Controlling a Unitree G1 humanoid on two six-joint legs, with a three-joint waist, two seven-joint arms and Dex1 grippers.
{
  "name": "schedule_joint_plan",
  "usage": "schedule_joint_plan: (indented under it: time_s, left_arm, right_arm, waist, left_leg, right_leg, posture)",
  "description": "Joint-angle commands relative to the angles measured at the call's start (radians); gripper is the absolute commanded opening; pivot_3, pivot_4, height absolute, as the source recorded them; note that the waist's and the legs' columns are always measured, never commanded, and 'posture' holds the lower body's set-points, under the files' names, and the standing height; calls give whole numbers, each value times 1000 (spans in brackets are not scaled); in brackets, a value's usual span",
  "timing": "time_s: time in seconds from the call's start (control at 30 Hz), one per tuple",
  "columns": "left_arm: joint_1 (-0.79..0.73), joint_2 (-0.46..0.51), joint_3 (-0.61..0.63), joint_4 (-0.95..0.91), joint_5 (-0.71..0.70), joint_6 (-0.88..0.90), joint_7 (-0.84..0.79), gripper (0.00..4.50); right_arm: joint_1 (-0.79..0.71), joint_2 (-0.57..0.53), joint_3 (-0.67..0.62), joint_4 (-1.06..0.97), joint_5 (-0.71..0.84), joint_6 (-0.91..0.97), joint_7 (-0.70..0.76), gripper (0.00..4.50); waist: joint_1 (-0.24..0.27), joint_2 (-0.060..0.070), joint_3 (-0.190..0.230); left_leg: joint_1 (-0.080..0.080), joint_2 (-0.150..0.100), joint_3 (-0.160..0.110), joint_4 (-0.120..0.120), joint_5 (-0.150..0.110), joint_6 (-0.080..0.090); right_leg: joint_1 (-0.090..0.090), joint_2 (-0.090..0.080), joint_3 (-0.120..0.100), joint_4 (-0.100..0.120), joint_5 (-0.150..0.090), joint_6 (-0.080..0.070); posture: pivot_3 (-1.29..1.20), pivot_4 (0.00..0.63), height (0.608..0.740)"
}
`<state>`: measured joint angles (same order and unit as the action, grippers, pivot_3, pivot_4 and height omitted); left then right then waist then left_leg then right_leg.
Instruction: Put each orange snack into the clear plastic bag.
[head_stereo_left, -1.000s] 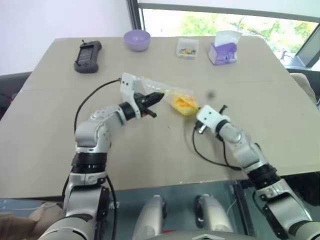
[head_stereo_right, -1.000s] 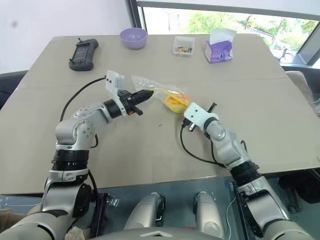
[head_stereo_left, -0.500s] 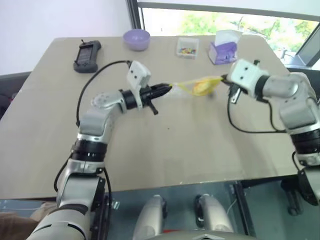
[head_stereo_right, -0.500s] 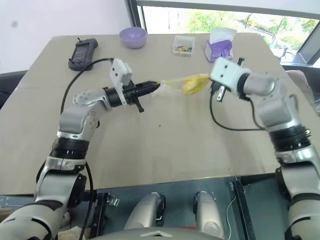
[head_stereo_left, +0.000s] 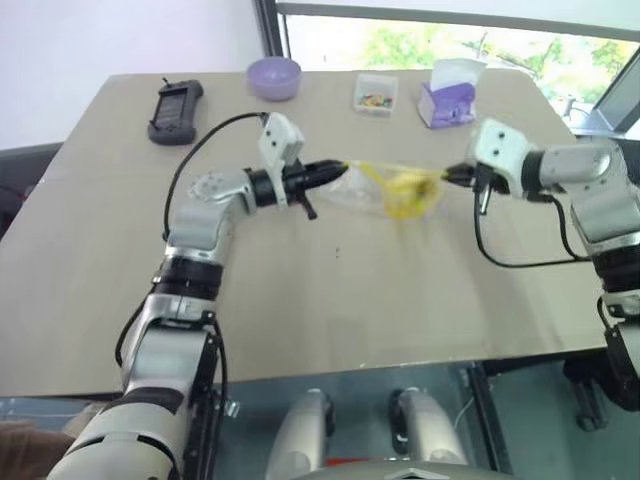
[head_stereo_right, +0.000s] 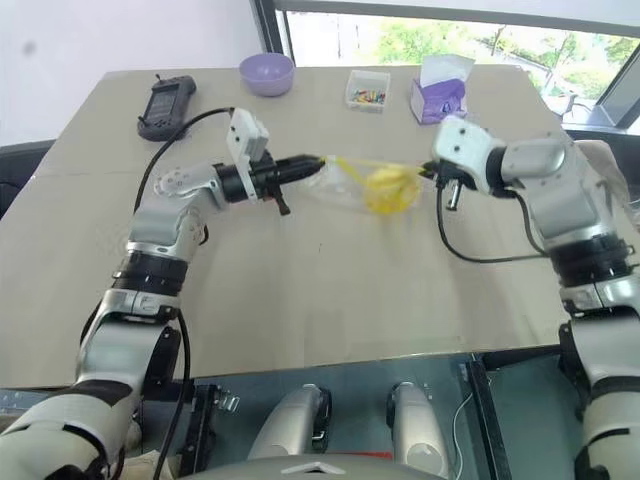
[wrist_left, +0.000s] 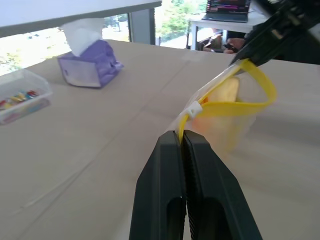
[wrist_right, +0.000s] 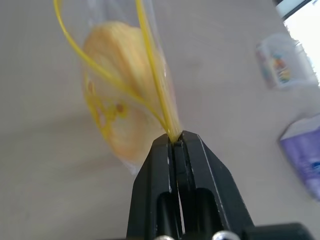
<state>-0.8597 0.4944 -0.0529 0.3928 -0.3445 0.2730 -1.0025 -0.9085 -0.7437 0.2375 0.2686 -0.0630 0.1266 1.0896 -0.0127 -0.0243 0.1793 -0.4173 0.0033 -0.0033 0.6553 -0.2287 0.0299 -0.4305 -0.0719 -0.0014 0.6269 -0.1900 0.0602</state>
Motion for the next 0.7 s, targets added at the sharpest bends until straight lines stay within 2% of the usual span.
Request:
schedule_joint_plan:
  time_s: [0.03,0.1,0.23,0.4,0.5,0.57,0.7]
  left_arm:
    - [-2,2,49,-26,7,-37,39,0]
    - [-49,-5,85,60,48,-118,126,0]
    - [-28,0,70,79,116,-302,165,0]
    - [171,-13,10,-59,192,-428,179,0]
    - [305,-45,-19,-159,222,-413,227,0]
    - [354,-57,-30,-194,229,-402,239,0]
    - [391,-57,-41,-247,232,-375,250,0]
  right_arm:
    - [-37,14,-49,62,-28,-25,-107,29]
    - [-94,18,-54,162,-100,-104,-244,29]
    - [-91,20,-63,197,-129,-183,-343,29]
    - [179,16,-31,-7,-144,-182,-347,29]
    - [352,51,-7,-125,-173,-154,-388,29]
    - [412,79,-12,-167,-178,-143,-426,29]
    - [493,92,-45,-261,-160,-106,-447,1156]
  waist:
    - [-1,0,0]
    - [0,0,0]
    - [0,0,0]
    - [2,0,-1]
    - [3,1,-1]
    - [3,1,-1]
    - [3,1,-1]
  left_leg:
    - [0,0,0,0,0,0]
    - [-1,0,1,0,0,0]
    - [-1,-1,1,0,1,-2]
    - [-1,-1,2,-5,2,-4]
    - [-3,-1,2,-5,1,-3]
    - [-5,-2,3,-1,1,-1]
    - [2,-1,2,1,-1,2]
  right_leg:
    - [0,0,0,0,0,0]
    - [-1,-1,1,0,0,0]
    - [-2,-1,1,0,0,0]
    - [-1,-1,1,-1,0,0]
    - [-2,-2,1,-1,0,0]
    - [-4,-3,1,-1,0,0]
    - [2,-1,1,0,0,0]
  posture:
    - [0,150,740]
    - [0,150,740]
    - [0,150,740]
    - [0,150,740]
    - [0,150,740]
    - [0,150,740]
    - [0,150,740]
